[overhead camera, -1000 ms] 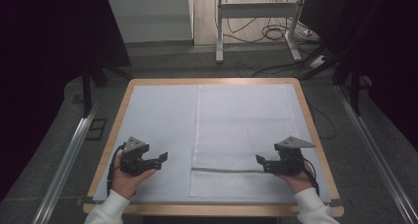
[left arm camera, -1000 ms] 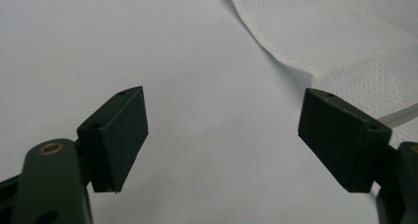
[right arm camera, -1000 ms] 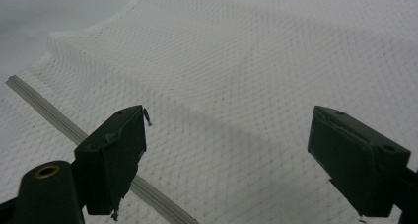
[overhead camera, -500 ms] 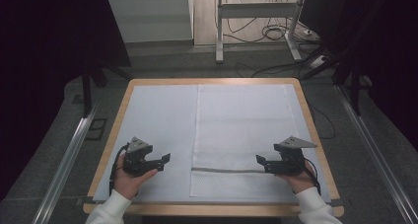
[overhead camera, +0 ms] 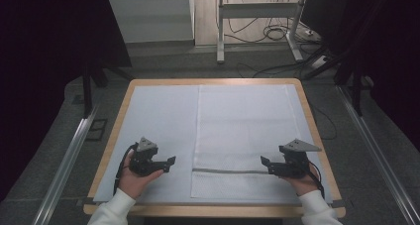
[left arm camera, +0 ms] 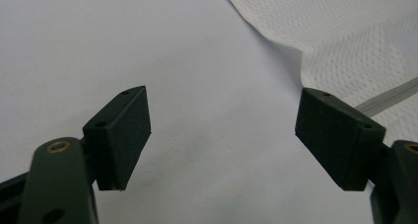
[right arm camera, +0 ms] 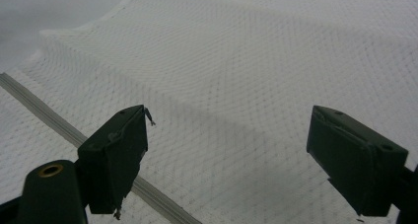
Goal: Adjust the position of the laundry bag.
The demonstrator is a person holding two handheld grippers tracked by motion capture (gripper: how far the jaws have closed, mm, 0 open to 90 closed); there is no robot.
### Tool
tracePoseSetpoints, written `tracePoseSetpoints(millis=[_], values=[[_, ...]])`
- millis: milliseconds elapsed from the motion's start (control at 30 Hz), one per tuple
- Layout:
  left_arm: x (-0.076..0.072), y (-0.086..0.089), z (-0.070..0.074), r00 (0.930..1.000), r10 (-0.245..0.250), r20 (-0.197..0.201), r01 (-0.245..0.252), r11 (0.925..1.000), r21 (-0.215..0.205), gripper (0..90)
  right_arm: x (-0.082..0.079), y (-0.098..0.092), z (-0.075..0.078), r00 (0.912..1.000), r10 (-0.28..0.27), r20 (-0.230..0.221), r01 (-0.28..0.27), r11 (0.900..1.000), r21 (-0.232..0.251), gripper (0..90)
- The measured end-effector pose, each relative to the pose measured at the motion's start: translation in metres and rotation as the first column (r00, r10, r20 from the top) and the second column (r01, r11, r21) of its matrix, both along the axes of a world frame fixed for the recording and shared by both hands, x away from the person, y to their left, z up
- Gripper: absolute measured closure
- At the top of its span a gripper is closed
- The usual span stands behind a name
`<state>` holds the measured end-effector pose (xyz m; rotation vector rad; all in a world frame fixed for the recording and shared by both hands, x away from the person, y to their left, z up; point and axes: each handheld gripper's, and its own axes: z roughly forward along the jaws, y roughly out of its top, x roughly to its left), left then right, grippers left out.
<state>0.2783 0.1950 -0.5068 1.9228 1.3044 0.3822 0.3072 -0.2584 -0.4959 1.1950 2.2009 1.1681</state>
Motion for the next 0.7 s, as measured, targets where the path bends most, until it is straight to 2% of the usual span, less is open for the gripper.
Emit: tracePoseSetpoints(millis=[133,333,467,600,700], values=[[-0.002,0.004,0.005,0.9999,0.004,0.010,-0.004,0.9995,-0.031,21.9,-0.001,-0.001,0.003,0.9993,-0.022,0.031,0.022,1.000,-0.001,16.1],[0.001,0.002,0.004,1.0000,-0.006,-0.001,0.006,0.9986,-0.052,23.8,0.000,-0.002,0.003,0.9994,-0.023,0.024,0.023,1.000,-0.004,16.0],[0.000,-0.002,0.006,0.9998,0.011,0.018,-0.010,0.9987,-0.051,26.4,0.001,-0.001,0.002,0.9994,-0.025,0.023,0.025,1.000,-0.012,16.0],[0.001,-0.007,0.008,0.9999,0.010,0.013,-0.010,0.9985,-0.053,27.8,0.001,-0.001,0.001,0.9994,-0.027,0.022,0.027,1.000,-0.013,16.0],[0.002,-0.016,0.009,1.0000,-0.002,-0.006,0.001,0.9980,-0.064,28.9,0.001,-0.001,0.001,0.9996,-0.025,0.015,0.025,1.000,-0.010,15.9]])
